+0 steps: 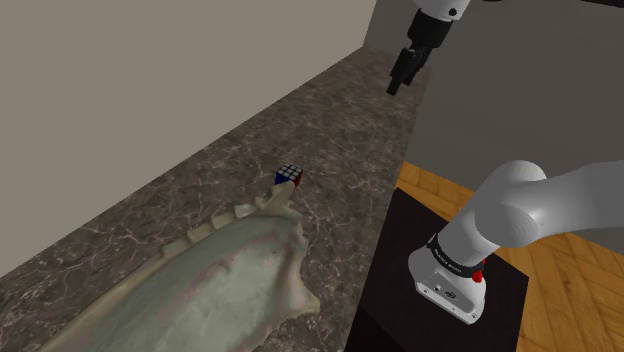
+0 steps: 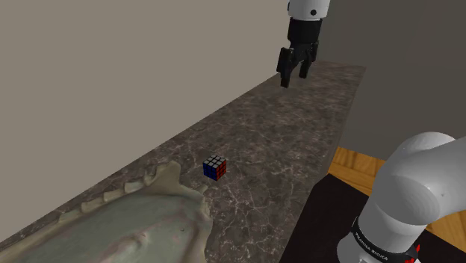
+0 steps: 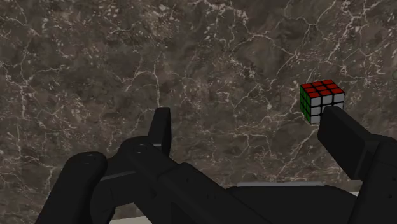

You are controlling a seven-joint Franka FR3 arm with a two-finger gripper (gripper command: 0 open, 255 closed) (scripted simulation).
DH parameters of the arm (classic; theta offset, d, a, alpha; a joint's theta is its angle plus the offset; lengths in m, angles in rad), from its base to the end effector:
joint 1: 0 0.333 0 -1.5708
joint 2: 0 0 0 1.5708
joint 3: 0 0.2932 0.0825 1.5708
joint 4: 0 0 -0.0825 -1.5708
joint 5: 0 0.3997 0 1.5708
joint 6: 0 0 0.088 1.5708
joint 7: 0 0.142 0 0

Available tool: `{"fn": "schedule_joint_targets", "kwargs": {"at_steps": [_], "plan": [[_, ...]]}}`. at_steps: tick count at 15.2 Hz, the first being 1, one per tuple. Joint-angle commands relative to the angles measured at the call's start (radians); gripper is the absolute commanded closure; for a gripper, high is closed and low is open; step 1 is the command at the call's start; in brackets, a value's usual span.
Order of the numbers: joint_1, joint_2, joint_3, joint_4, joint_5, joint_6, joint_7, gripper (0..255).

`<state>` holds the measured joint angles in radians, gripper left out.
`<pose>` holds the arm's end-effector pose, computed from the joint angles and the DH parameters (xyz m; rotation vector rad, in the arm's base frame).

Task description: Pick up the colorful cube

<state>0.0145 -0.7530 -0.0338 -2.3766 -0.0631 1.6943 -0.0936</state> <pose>0.3609 -0.0164 0.5291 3.0934 0.1365 0.1058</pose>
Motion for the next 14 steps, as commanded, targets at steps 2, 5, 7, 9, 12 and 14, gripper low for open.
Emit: {"fn": "schedule_joint_targets", "kwargs": {"at_steps": [2,5,7,9,12,14], "plan": [[0.005,0.014,0.011,-0.015,0.008,0.026,0.014,0],[0.022,0.066,0.043,-0.054,0.032,0.106,0.057,0],[0.033,0.106,0.065,-0.074,0.047,0.16,0.085,0],[0.044,0.152,0.086,-0.089,0.061,0.215,0.112,0],[0.06,0.23,0.119,-0.101,0.08,0.297,0.153,0],[0.069,0.287,0.141,-0.103,0.09,0.351,0.179,0]]}}
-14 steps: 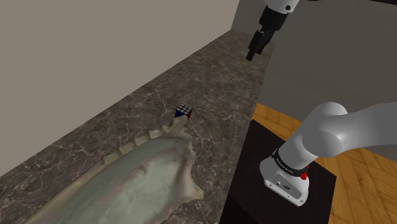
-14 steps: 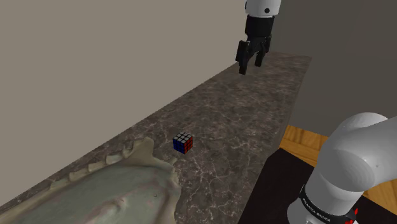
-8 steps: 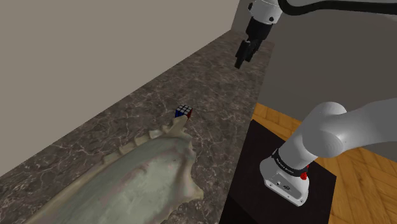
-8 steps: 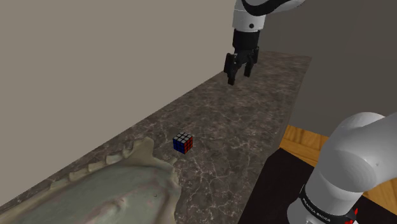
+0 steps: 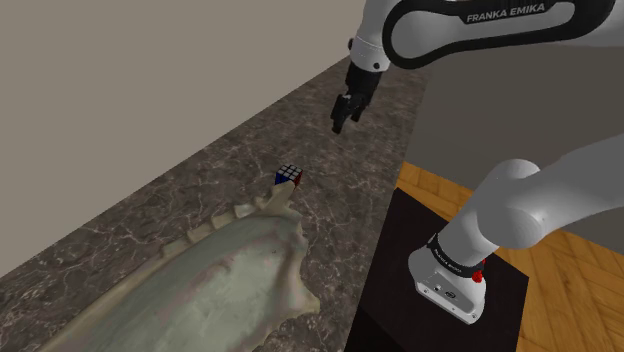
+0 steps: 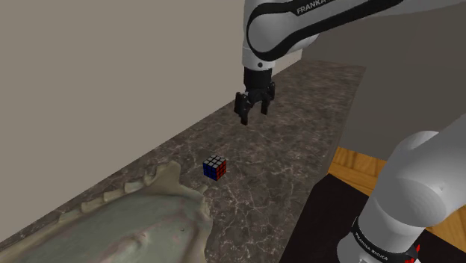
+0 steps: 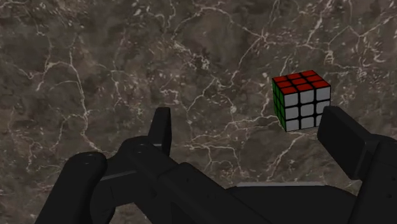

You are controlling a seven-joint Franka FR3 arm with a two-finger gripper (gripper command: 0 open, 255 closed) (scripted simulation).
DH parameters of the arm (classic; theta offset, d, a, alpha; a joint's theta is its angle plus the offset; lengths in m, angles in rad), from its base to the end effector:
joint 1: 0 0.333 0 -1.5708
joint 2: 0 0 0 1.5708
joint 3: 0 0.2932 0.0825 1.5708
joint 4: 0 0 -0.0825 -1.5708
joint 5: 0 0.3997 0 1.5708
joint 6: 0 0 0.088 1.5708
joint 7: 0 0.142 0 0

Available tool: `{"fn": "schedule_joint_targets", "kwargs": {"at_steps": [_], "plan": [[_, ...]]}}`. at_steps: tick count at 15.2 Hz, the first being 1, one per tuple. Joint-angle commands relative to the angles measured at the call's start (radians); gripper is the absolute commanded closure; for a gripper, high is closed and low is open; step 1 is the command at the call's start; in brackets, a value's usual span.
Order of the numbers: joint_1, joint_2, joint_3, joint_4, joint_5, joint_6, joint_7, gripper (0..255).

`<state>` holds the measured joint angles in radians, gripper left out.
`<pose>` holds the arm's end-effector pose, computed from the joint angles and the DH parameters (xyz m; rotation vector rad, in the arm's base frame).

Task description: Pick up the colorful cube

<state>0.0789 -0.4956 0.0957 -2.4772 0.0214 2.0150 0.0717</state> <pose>0.4189 0.0743 0.4062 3.1163 0.1298 0.0538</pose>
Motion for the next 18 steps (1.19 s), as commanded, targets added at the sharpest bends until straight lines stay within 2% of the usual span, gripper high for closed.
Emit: {"fn": "schedule_joint_targets", "kwargs": {"at_steps": [1,8,14,18], "plan": [[0.01,0.06,0.022,-0.001,0.01,0.057,0.028,0],[0.037,0.295,0.093,0.044,0.016,0.23,0.127,0],[0.061,0.513,0.137,0.129,-0.018,0.347,0.222,0],[0.062,0.553,0.136,0.114,-0.031,0.401,0.232,0]]}}
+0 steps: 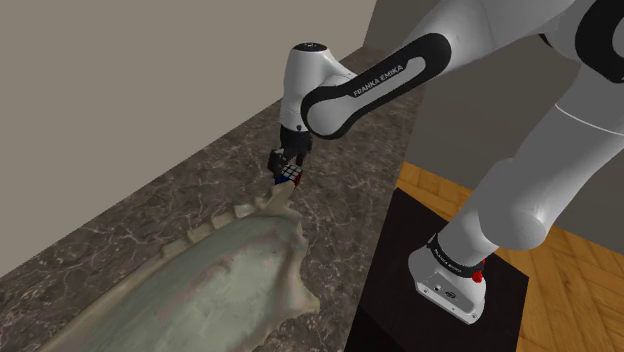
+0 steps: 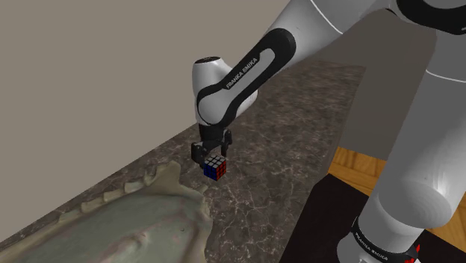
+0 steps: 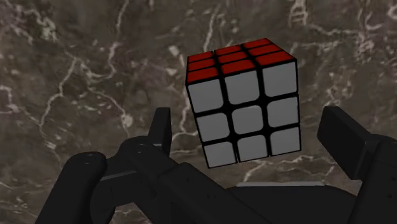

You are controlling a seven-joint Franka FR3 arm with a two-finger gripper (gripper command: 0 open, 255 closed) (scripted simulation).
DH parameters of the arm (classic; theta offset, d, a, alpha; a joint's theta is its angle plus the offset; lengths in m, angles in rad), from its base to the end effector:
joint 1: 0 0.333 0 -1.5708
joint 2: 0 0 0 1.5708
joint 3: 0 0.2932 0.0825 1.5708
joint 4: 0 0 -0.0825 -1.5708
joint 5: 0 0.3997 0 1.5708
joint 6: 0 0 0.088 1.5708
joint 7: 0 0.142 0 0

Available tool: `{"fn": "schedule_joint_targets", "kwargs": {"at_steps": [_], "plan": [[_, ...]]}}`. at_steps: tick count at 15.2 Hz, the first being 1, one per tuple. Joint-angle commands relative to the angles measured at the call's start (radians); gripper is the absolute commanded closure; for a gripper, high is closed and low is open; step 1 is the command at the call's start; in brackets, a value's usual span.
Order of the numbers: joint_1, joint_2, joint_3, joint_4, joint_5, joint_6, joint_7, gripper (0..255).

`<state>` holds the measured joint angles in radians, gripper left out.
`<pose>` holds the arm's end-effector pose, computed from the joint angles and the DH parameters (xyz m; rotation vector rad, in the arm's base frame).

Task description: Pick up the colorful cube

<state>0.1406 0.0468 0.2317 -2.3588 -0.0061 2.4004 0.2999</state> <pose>0.4776 0.1872 0.2393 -3.1343 -0.1202 0.0092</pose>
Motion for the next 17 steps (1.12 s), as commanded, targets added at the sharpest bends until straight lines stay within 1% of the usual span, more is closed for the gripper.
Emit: {"fn": "schedule_joint_targets", "kwargs": {"at_steps": [1,3,5,6,15,17], "plan": [[0.001,0.022,0.0,-0.008,-0.008,0.029,0.006,0],[0.001,0.043,-0.002,-0.013,-0.016,0.056,0.012,0],[0.002,0.049,-0.002,-0.015,-0.018,0.063,0.013,0],[0.002,0.049,-0.002,-0.015,-0.018,0.063,0.014,255],[0.002,0.05,-0.002,-0.015,-0.018,0.063,0.013,255],[0.001,0.028,-0.001,-0.009,-0.01,0.037,0.008,255]]}}
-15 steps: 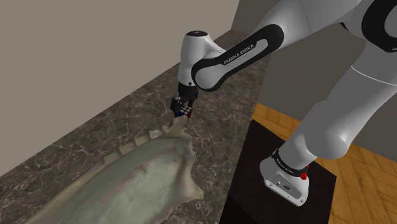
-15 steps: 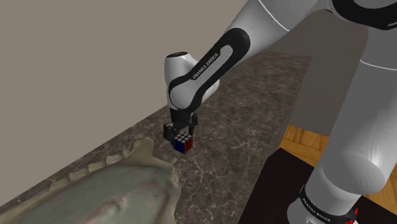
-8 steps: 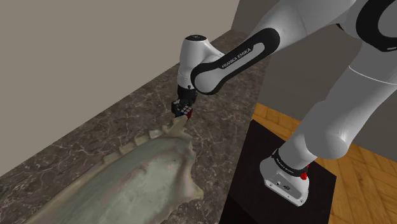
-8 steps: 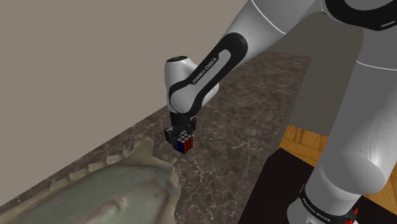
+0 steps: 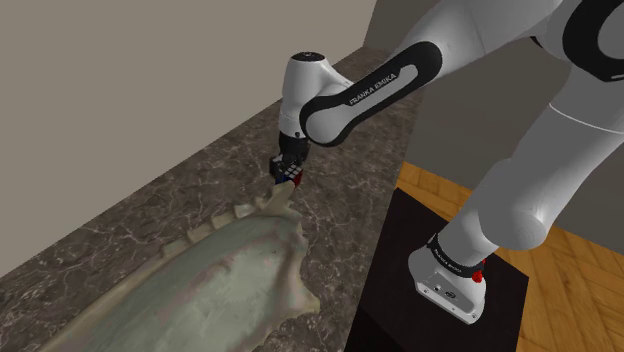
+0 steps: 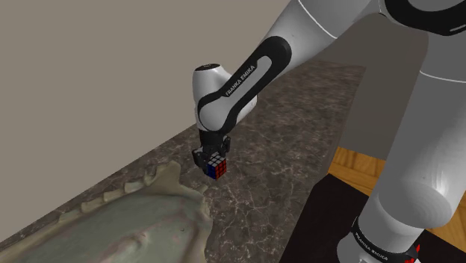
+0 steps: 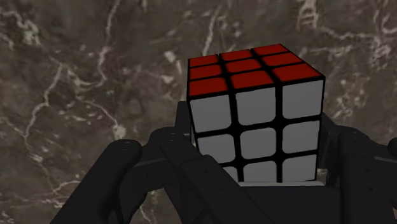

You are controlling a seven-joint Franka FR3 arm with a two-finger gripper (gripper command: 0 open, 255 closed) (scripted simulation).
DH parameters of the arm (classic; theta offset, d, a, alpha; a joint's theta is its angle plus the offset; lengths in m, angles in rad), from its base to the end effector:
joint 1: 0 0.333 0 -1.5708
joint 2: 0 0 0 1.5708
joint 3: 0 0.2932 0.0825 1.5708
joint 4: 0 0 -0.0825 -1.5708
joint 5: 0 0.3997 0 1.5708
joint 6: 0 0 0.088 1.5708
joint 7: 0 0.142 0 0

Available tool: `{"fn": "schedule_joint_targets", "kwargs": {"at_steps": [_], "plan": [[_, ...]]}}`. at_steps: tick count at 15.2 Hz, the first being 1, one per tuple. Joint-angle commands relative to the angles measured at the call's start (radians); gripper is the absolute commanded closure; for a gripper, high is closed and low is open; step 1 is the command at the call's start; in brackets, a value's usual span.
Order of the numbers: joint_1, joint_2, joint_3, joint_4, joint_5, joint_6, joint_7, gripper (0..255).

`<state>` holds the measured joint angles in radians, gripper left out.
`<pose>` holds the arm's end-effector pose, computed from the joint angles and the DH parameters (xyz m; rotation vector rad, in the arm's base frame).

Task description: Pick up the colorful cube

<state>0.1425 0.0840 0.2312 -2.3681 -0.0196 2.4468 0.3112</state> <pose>0.4764 0.1882 0.2210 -3.1339 -0.1204 0.0079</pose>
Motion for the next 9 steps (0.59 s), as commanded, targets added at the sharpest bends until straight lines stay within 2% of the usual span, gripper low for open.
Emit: {"fn": "schedule_joint_targets", "kwargs": {"at_steps": [1,9], "plan": [[-0.002,-0.02,0.0,0.003,0.007,-0.023,-0.006,255],[-0.003,-0.098,0.002,0.036,0.033,-0.132,-0.024,255]]}}
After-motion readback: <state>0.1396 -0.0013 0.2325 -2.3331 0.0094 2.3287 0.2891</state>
